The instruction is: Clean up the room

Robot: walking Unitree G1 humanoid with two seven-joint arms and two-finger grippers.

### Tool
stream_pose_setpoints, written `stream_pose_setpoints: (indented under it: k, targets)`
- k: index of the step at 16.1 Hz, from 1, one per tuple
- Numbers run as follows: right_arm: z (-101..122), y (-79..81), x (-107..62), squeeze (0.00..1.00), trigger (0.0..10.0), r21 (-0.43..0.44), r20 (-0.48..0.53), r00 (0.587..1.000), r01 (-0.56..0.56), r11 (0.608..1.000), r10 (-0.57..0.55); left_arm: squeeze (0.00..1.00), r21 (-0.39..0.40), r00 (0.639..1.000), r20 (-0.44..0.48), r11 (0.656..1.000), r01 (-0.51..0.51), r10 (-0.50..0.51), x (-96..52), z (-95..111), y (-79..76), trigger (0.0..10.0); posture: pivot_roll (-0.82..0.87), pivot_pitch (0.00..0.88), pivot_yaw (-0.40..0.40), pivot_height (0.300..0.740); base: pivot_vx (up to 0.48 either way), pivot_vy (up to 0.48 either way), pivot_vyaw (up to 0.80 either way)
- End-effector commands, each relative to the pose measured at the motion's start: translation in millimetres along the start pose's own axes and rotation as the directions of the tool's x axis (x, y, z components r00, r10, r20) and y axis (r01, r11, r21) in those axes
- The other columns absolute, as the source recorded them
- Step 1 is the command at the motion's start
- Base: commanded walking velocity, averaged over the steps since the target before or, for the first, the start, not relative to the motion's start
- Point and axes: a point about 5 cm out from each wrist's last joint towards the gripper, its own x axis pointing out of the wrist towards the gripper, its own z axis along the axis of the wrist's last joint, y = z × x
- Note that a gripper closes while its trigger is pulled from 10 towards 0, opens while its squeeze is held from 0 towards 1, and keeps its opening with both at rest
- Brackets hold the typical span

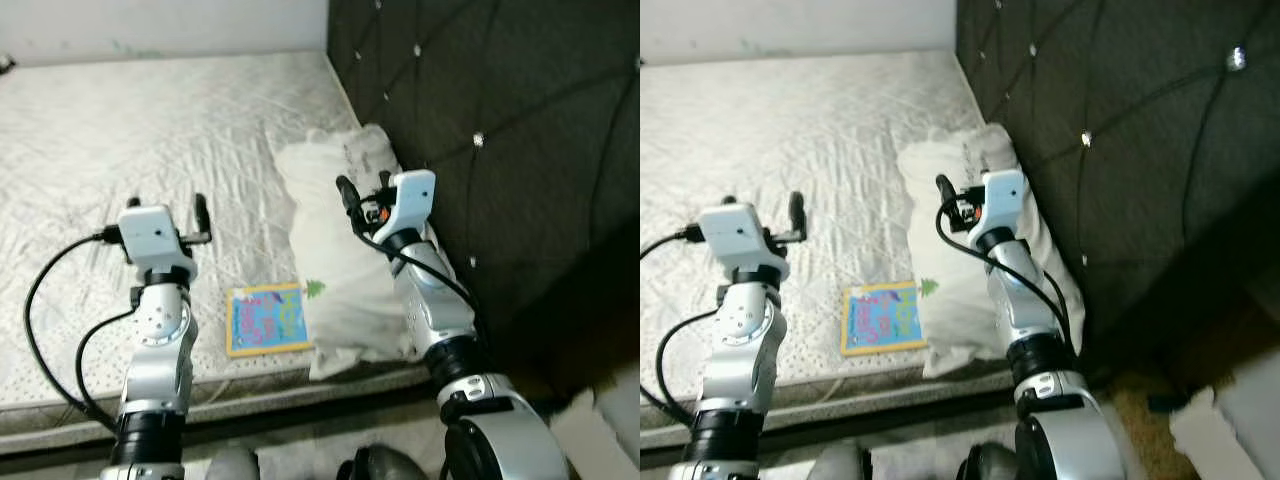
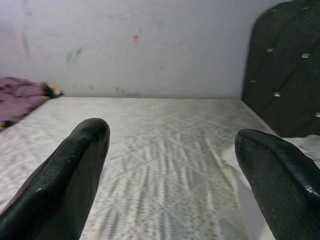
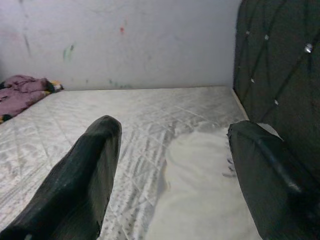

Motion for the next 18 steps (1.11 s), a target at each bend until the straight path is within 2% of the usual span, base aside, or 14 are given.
stream_pose_setpoints:
  k: [1, 5, 9, 14, 18]
  targets:
    - [-1, 2.6, 1.9, 0.0, 10.0, -0.004, -0.011, 1.0, -0.004, 1.0, 0.004, 0.0, 0.012, 0.998, -0.054, 1.0, -0.013, 0.014, -2.6, -9, 1.8, 10.0, 0.11, 0.0, -0.04, 0.74, 0.0, 0.0, 0.0]
    - [-2, 0.6, 1.4, 0.0, 10.0, -0.017, -0.02, 1.0, 0.003, 1.0, -0.003, 0.0, -0.028, 0.998, -0.058, 0.999, 0.019, -0.02, -1.2, -10, -3.0, 10.0, 0.1, 0.0, -0.032, 0.74, 0.0, 0.0, 0.0]
    - [-3, -0.8, 0.2, 0.0, 10.0, -0.024, -0.021, 1.0, 0.013, 1.0, -0.014, 0.0, -0.016, 0.996, -0.06, 0.998, 0.06, -0.06, -0.5, -9, -9.7, 10.0, 0.09, 0.0, -0.025, 0.74, 0.0, 0.0, 0.0]
    - [-6, 0.2, 0.7, 0.0, 10.0, -0.048, -0.044, 0.999, 0.006, 0.999, -0.009, 0.0, -0.025, 0.997, -0.046, 0.998, 0.057, -0.059, -2.3, -9, -10.3, 10.0, 0.1, 0.0, -0.035, 0.74, 0.0, 0.0, 0.0]
    - [-6, 2.0, 0.8, 0.0, 10.0, -0.058, -0.041, 0.999, -0.006, 0.998, 0.003, 0.0, -0.031, 0.997, -0.045, 0.998, 0.057, -0.058, -2.5, -9, -10.0, 10.0, 0.1, 0.0, -0.037, 0.74, 0.0, -0.298, 0.0]
